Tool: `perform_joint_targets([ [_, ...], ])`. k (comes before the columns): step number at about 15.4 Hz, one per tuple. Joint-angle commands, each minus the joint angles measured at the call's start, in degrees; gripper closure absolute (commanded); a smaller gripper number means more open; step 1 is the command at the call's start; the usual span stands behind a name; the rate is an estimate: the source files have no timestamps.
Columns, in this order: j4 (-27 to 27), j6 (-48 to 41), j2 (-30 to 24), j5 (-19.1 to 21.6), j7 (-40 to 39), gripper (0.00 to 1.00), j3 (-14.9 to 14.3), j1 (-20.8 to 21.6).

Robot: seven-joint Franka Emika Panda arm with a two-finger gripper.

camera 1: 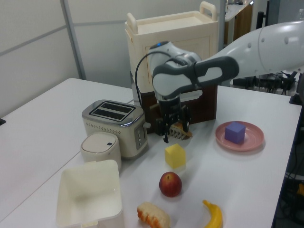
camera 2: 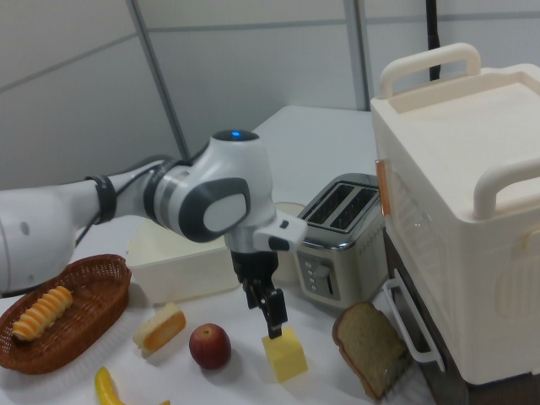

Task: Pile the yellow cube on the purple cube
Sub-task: 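Lower the gripper onto the yellow cube and close to grasp it, then lift the yellow cube and carry it over the purple cube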

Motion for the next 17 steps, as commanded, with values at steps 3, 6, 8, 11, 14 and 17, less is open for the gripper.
perform_joint_targets([
  [3, -1.6, 4.2, 3.5, -2.0, 1.5, 0.0, -0.5, 1.0],
  [6, -1.6, 5.5, 5.9, -3.9, 1.5, 0.0, -0.5, 1.1],
  [8, -1.6, 6.2, 6.6, -4.0, 1.6, 0.0, -0.5, 1.5],
  [11, -1.5, 5.9, 6.3, -3.9, 1.7, 0.49, -0.5, 1.6],
  [14, -1.0, 3.6, 2.4, -3.7, 0.7, 1.0, -0.6, 0.7],
  [17, 1.2, -5.4, -1.7, -2.7, -7.0, 1.0, -1.7, -1.8],
])
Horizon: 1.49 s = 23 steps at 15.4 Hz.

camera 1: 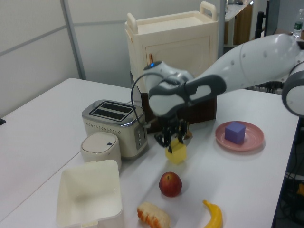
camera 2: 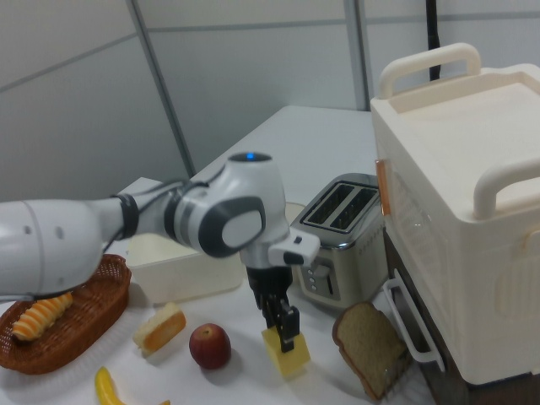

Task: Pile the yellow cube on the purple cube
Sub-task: 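Lift the yellow cube and carry it over the purple cube, then lower the yellow cube onto the purple cube and open the gripper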

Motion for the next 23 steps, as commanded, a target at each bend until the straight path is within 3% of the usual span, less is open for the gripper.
perform_joint_targets([
  [1, 0.3, -9.3, -6.8, 0.5, -8.0, 1.0, -2.4, -2.0],
  [4, 0.2, -9.8, -8.1, 0.5, -15.0, 1.0, -8.4, -2.0],
  [6, 0.1, -10.3, -8.4, 0.5, -22.2, 1.0, -14.6, -1.9],
  [10, -1.7, -10.0, -8.5, 0.5, -30.8, 1.0, -20.8, -1.9],
  [16, -5.4, -8.6, -8.5, 0.4, -36.6, 1.0, -25.0, -1.9],
  [19, -5.7, -7.4, -8.3, 0.5, -36.9, 0.96, -25.6, -2.0],
  [20, -6.1, -6.9, -8.3, 0.5, -36.9, 0.89, -25.6, -2.0],
  [22, -6.3, -6.5, -8.3, 0.5, -37.0, 0.6, -25.6, -2.2],
  [23, -6.3, -6.4, -8.3, 0.5, -37.0, 0.35, -25.6, -2.7],
])
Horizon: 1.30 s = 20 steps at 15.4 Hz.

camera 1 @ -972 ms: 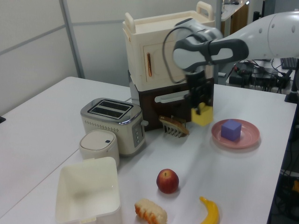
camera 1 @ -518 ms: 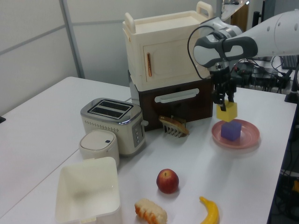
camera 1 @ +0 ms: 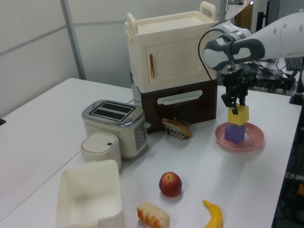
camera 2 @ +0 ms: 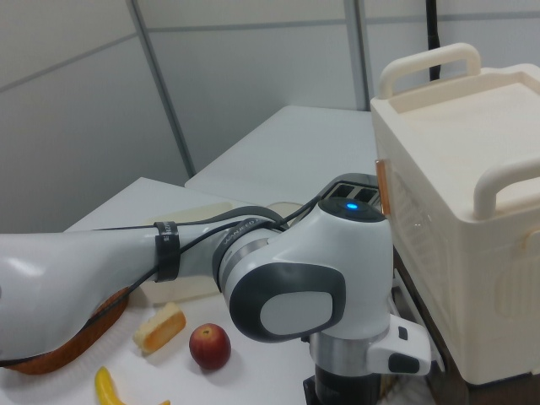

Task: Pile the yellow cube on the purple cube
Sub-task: 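Lower the yellow cube onto the purple cube and open the gripper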

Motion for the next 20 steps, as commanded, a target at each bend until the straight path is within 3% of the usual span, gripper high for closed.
perform_joint_targets([
  [1, -1.9, 2.0, -1.2, 0.7, -0.7, 0.11, -0.8, 0.4],
  [2, -1.9, 2.2, -1.2, 0.8, -0.4, 0.0, -0.8, 0.4],
  [8, -1.6, 1.3, -4.0, 0.8, 0.1, 0.0, -0.8, 1.2],
  [12, 0.5, -4.5, -10.6, 0.8, 1.6, 0.0, 2.2, 3.7],
  [15, 1.4, -8.2, -15.5, 0.6, 6.8, 0.0, 10.1, 2.8],
  [18, 3.2, -9.2, -16.5, 0.5, 15.7, 0.0, 22.7, -1.5],
  [20, 4.4, -8.4, -16.3, 0.7, 20.4, 0.0, 29.2, -2.6],
])
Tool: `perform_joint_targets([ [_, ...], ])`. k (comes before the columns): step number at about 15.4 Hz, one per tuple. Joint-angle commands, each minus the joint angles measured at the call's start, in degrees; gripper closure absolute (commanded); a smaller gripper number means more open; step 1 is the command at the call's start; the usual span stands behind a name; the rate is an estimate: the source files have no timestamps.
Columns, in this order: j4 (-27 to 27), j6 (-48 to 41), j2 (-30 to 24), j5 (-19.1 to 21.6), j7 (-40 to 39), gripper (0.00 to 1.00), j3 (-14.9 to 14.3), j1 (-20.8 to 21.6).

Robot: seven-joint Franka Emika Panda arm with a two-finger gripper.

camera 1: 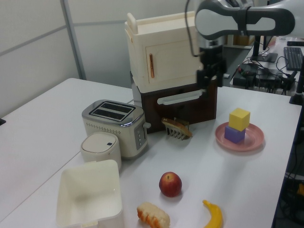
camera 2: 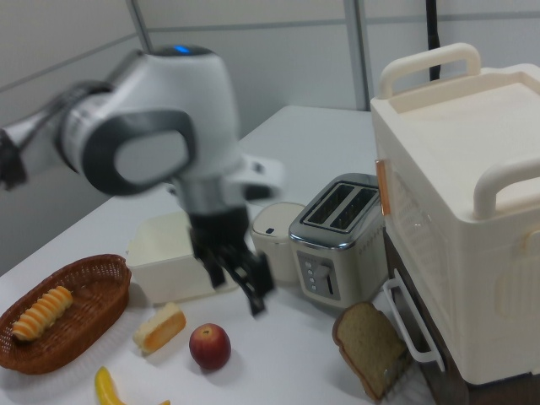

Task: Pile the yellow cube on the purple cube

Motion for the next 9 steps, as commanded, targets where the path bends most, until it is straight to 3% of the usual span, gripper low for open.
perform_joint_targets([
  [1, 1.2, 0.0, -0.1, 0.4, 6.8, 0.0, 11.0, -3.5],
  [6, 1.2, -0.2, 0.6, 4.3, 6.5, 0.0, 11.0, -3.5],
  [9, 1.1, -0.2, 1.0, 3.4, 6.6, 0.0, 11.2, -3.0],
])
